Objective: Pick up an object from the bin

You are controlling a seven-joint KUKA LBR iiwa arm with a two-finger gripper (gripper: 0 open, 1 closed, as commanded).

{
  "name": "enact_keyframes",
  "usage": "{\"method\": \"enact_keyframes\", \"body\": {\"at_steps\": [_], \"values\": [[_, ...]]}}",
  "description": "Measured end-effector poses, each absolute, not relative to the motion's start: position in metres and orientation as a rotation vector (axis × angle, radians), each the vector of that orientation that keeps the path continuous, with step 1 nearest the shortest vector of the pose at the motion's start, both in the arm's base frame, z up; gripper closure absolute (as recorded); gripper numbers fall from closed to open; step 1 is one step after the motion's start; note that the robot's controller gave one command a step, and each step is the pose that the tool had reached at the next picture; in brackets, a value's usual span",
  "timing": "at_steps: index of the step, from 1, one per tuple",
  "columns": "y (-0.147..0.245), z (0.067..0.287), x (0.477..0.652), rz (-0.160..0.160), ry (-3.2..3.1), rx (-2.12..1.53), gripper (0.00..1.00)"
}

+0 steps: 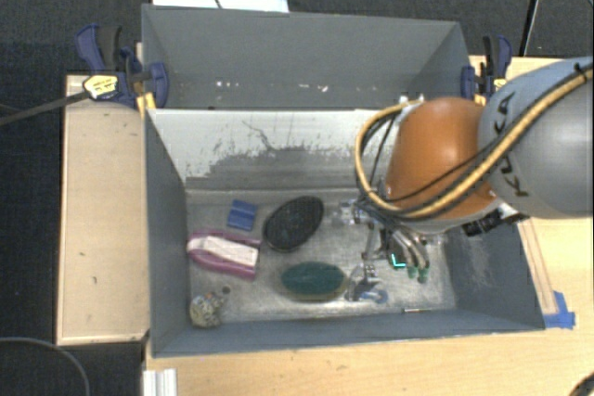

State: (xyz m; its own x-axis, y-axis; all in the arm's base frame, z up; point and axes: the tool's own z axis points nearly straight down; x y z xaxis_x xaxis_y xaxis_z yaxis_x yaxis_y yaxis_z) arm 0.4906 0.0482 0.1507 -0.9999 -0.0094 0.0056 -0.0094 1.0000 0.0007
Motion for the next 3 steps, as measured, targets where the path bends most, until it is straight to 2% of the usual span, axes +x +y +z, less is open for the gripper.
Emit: {"method": "enact_keyframes", "body": {"at_steps": [1, 2, 3], "values": [[0.055, 0.074, 0.479, -0.003, -3.147, -0.069, 0.0], [0.055, 0.077, 0.478, -0.002, -3.143, -0.075, 1.0], [0.033, 0.214, 0.478, -0.001, -3.151, -0.025, 1.0]]}}
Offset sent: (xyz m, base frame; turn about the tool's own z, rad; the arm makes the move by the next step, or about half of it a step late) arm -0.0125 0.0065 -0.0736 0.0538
